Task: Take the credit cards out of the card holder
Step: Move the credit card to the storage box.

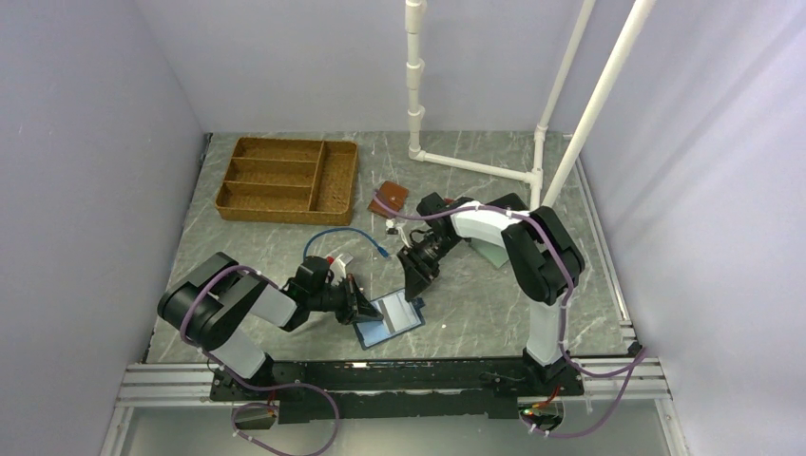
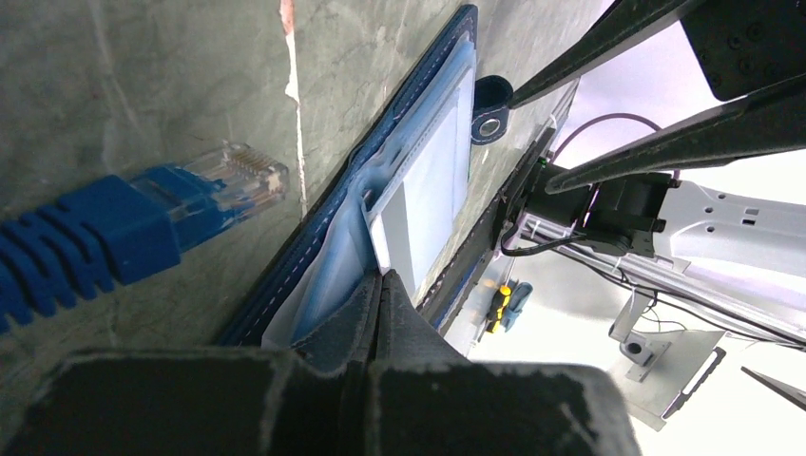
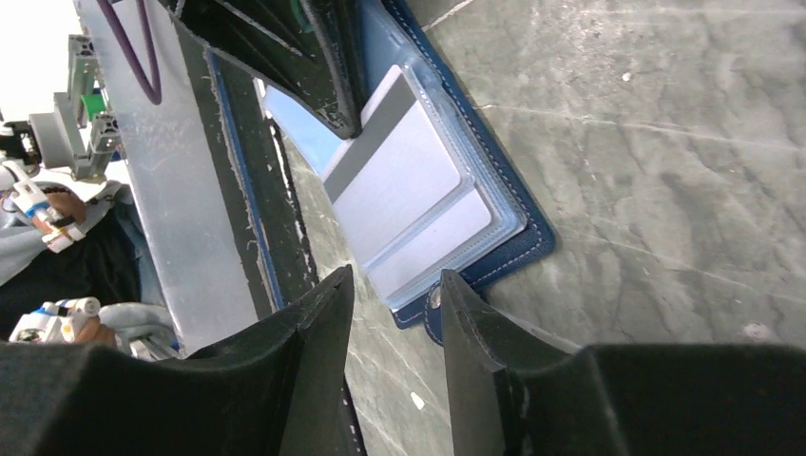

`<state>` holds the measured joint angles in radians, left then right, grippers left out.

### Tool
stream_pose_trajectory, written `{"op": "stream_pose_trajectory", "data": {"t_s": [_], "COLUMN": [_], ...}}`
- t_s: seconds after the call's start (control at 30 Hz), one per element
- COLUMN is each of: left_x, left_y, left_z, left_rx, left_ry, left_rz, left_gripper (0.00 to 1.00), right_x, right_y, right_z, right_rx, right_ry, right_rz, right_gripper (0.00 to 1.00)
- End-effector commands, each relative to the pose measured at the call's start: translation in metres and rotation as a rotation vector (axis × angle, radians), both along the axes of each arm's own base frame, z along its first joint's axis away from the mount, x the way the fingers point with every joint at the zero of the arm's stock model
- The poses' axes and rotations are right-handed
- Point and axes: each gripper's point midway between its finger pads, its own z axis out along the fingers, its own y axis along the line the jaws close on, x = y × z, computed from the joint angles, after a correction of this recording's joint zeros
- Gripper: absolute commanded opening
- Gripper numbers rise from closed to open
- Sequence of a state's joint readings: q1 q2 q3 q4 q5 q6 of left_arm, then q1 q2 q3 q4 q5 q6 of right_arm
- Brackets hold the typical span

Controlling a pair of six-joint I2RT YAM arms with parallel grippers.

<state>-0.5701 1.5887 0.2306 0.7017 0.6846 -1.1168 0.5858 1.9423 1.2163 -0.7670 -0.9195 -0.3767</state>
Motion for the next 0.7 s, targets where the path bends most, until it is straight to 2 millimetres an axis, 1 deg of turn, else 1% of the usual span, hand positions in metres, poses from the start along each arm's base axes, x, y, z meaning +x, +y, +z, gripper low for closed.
{"op": "stream_pose_trajectory", "data": {"t_s": [0.0,0.13,0.2,0.3,0.5,0.67], "left_x": [0.006,0.008,0.009,0.009,0.009,0.01], "left_y": [-0.006,-0.008,-0.009,-0.01,-0.012,-0.012], "left_z": [0.013,0.016,0.017,0.017,0.017,0.025], "left_rx": [-0.032,-0.041,-0.044,-0.054,-0.073,-0.113], "left_ry": [-0.083,-0.093,-0.091,-0.089,-0.1,-0.17], "left_rz": [-0.033,-0.041,-0.04,-0.037,-0.046,-0.048], "left_gripper": [0.0,0.0,0.0,0.0,0.0,0.0], "right_x": [-0.008,-0.016,-0.016,-0.013,-0.008,-0.006], "right_y": [0.009,0.015,0.016,0.013,0.01,0.009], "right_z": [0.021,0.013,0.004,-0.01,-0.022,-0.025], "right_rx": [0.096,0.079,0.044,-0.013,-0.065,-0.082], "right_ry": [0.007,0.037,0.038,0.035,0.019,0.02], "right_rz": [0.035,0.051,0.045,0.025,-0.004,-0.01], "right_gripper": [0.42,0.41,0.39,0.39,0.41,0.44]}}
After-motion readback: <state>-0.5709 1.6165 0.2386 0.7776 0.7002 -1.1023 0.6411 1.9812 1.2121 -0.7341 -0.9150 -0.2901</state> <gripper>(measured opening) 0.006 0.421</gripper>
